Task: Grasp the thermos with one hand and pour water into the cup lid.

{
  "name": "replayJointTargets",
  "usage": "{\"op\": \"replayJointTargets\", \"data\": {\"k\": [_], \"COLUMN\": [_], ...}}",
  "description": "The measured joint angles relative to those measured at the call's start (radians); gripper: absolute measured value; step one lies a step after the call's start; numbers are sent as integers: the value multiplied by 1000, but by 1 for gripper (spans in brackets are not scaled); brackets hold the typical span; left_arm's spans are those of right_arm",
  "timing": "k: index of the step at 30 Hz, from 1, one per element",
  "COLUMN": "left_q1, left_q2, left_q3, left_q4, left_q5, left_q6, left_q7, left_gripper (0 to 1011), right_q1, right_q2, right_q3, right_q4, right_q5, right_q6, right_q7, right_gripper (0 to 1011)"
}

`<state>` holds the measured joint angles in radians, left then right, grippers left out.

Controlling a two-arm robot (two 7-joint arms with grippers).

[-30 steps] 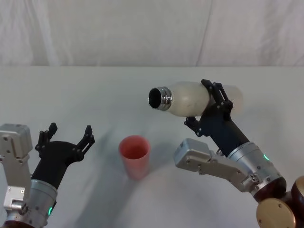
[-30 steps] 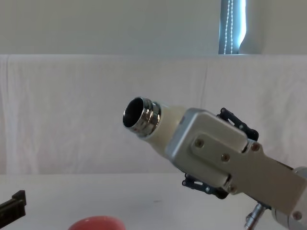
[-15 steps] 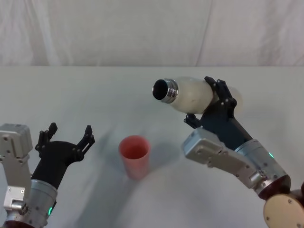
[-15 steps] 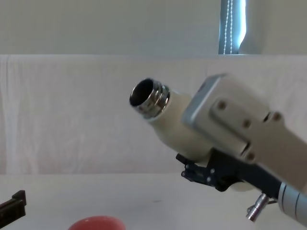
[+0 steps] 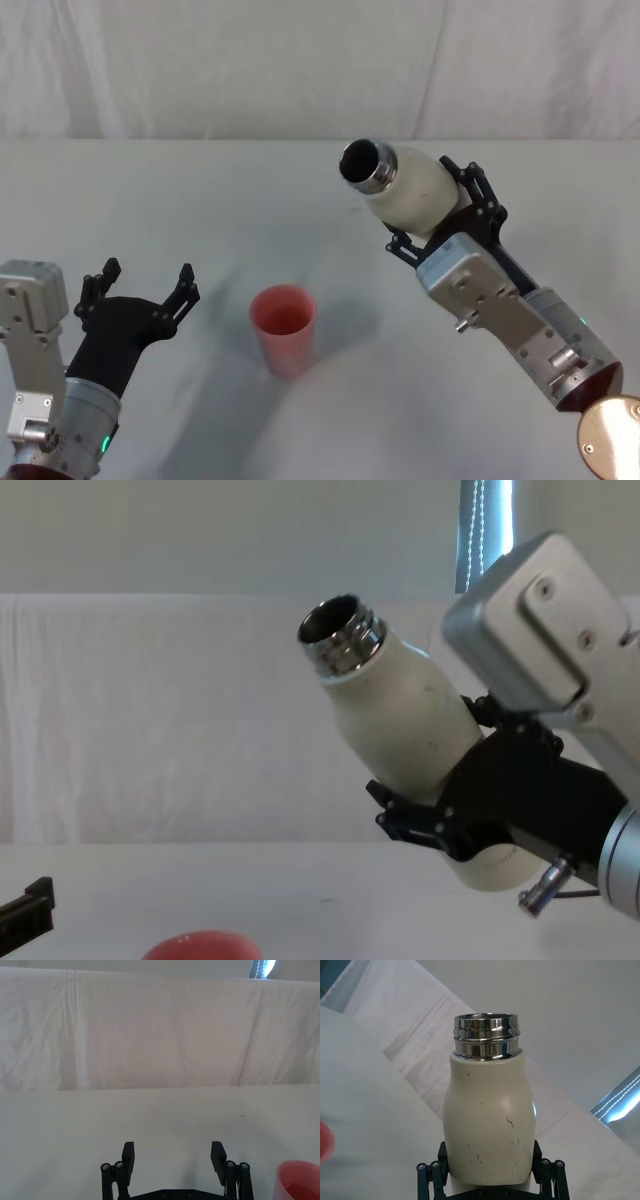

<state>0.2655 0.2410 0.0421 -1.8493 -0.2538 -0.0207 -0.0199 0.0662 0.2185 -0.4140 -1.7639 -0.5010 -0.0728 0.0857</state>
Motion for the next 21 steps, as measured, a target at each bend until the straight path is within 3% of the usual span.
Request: {"op": "replayJointTargets", "data": {"k": [7, 15, 21], "left_q1": [0, 0, 0], "left_q2": [0, 0, 0], "left_q3": [0, 0, 0], "left_q4": [0, 0, 0], "left_q5": [0, 0, 0], "left_q6": [0, 0, 0], "left_q7": [0, 0, 0], "left_gripper": [1001, 1001, 1001], "right_q1": [-15, -30, -36], "right_q2": [-18, -63, -78], "right_q3": [27, 75, 85], "right_q4": [-21, -31, -23], "right_q5": [91, 282, 341], "right_q6": [4, 55, 67], "right_q7": [37, 111, 117], "right_gripper": [958, 958, 958]}}
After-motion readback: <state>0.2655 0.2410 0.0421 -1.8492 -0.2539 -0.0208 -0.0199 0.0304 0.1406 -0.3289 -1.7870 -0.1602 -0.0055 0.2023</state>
